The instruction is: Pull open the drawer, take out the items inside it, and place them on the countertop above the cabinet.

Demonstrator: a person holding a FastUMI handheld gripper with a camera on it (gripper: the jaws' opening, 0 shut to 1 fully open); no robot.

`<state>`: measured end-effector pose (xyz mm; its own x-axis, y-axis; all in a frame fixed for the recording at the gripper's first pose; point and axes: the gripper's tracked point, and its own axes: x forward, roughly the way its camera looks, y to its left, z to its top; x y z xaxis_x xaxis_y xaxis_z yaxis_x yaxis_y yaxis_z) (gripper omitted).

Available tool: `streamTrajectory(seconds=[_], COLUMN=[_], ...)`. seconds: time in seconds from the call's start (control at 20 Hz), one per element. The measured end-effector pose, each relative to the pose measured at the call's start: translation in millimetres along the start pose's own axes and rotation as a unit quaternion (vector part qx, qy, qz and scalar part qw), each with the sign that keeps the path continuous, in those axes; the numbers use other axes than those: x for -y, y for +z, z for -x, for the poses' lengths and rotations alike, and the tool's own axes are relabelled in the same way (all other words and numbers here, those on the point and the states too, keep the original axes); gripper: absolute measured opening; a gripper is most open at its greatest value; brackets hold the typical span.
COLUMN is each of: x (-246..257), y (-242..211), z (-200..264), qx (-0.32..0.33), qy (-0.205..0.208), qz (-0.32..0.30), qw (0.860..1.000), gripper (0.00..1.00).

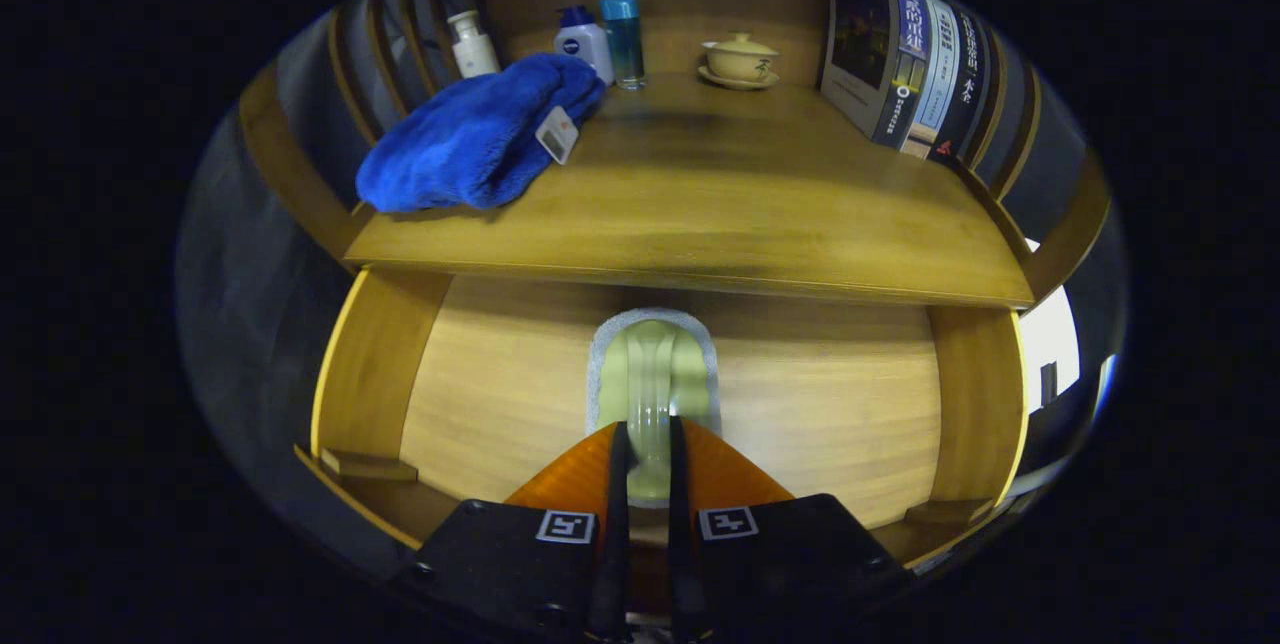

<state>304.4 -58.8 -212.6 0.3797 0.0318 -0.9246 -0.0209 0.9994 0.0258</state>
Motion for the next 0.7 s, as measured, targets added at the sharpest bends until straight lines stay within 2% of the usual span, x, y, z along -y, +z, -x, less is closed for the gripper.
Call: streamTrajectory(seconds=[0.2,0.4,0.55,0.6,0.7], x=[0.2,22.0,36.4,40.7,56.7], y=[24.4,95.8,139.3,151.1,166.6], z=[48.9,75.2,65.8,54.3,37.2], qx=[0.049,0.154,0.186,0.184,0.174], qy=[0.013,-0.013,-0.015,-0.013,-0.036], qz=[0.007,-0.025,-0.071,-0.072,-0.067], qw=[0.999,0.988,0.980,0.980,0.982], gripper=[0.24,0.24,0.24,0.24,0.24])
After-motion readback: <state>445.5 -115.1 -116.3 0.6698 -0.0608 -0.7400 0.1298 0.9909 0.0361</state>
